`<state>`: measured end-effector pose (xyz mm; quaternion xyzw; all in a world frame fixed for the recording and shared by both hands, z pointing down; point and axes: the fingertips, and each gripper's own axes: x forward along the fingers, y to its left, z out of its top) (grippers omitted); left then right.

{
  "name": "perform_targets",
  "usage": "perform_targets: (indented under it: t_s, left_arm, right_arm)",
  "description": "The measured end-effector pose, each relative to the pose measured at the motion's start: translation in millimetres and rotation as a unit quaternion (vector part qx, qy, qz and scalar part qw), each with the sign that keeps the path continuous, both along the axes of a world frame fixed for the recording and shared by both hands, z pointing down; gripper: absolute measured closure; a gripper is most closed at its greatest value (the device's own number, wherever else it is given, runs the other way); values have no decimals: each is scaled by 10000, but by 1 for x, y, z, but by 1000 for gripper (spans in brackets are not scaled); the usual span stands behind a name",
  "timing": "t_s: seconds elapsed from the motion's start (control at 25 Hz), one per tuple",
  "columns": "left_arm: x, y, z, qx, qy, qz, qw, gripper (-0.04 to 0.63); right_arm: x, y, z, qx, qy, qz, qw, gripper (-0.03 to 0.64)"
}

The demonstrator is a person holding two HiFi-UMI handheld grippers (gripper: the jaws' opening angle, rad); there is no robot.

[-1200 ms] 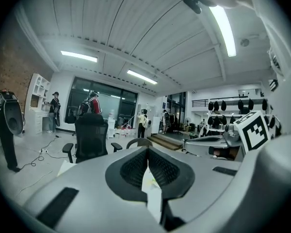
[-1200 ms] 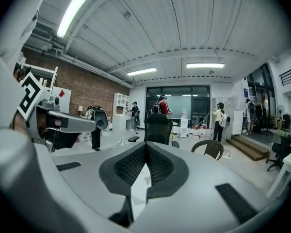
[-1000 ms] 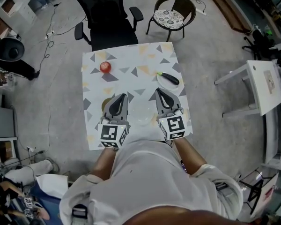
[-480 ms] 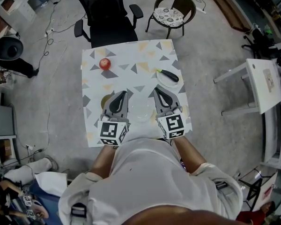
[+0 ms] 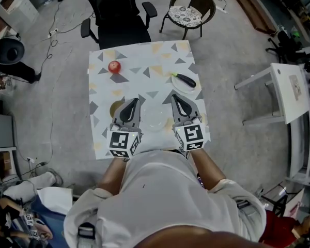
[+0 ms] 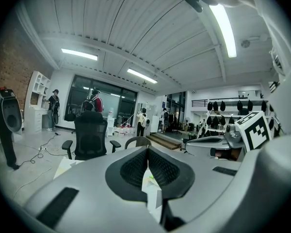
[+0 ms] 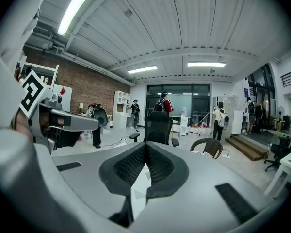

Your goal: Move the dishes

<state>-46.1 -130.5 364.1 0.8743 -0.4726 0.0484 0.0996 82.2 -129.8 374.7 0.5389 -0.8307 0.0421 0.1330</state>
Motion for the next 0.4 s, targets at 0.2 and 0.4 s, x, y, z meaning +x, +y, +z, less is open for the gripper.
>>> perform_targets:
  t_s: [0.2,0.4]
  left_arm:
    - [1,0,0,-2,-2,-2,10000,575]
    - [2,3,4,-17,-18,27,10000,575]
  right_arm:
    - [6,0,-1,29,-13,76,10000,620]
    - [7,4,1,50,-36,100,9999,620]
